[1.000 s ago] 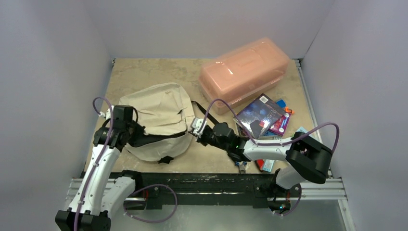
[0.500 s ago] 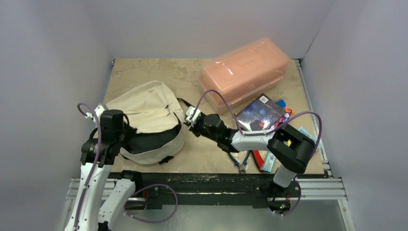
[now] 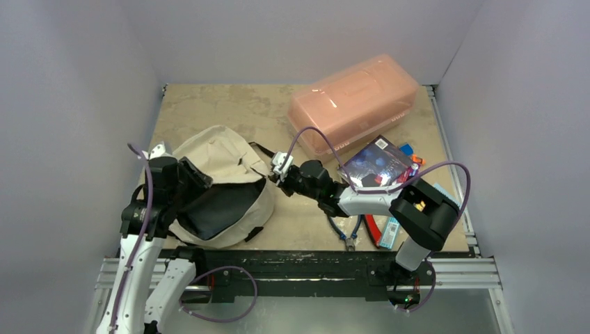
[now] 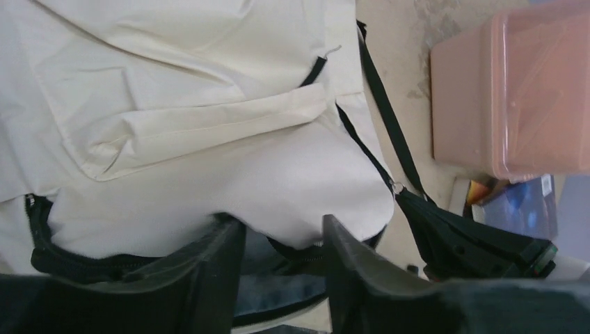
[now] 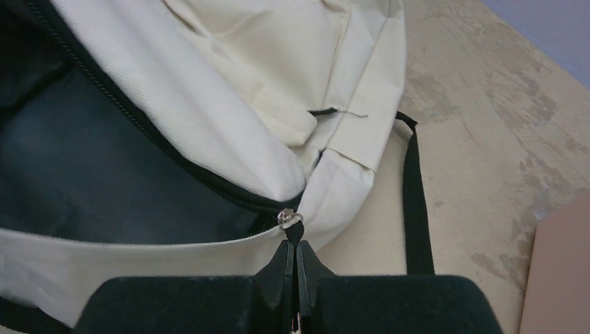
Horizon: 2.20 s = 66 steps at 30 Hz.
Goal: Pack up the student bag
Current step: Unzip the student bag at the center of the board.
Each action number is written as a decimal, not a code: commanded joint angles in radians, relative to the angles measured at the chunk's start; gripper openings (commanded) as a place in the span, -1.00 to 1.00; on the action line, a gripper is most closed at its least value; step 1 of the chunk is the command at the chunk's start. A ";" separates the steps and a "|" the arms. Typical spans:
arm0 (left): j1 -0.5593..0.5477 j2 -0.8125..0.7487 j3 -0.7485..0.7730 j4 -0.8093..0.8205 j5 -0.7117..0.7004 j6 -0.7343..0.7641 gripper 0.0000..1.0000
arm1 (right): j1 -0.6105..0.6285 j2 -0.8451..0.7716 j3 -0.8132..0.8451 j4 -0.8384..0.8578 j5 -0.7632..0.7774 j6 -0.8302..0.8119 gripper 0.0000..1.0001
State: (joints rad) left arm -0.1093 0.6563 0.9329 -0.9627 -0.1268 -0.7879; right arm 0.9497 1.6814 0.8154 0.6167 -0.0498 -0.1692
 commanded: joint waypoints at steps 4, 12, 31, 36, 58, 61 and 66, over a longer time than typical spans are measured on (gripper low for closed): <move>0.007 0.041 -0.115 0.377 0.497 0.168 0.47 | -0.011 -0.054 -0.027 0.120 -0.199 0.061 -1.00; -0.062 0.232 -0.006 0.353 0.629 0.328 0.65 | -0.011 -0.061 -0.039 0.150 -0.250 0.079 -1.00; -0.111 0.414 0.085 0.281 0.624 0.541 0.42 | -0.015 -0.085 -0.057 0.142 -0.264 0.014 -1.00; -0.184 0.495 0.053 0.247 0.531 0.635 0.37 | -0.019 -0.083 -0.064 0.159 -0.271 0.025 -1.00; -0.350 0.264 -0.021 0.297 0.117 0.748 -1.00 | -0.036 -0.052 -0.051 0.125 0.016 0.076 -1.00; -0.372 0.167 -0.080 0.359 0.063 0.782 -1.00 | -0.042 -0.034 -0.037 0.112 0.091 0.081 -1.00; -0.405 0.131 -0.109 0.364 0.074 0.843 -1.00 | -0.053 0.011 0.047 0.057 0.172 0.054 -1.00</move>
State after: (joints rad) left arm -0.5030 0.8112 0.8417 -0.6456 0.0235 -0.0223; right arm 0.9348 1.6493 0.7990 0.7464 -0.0719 -0.0921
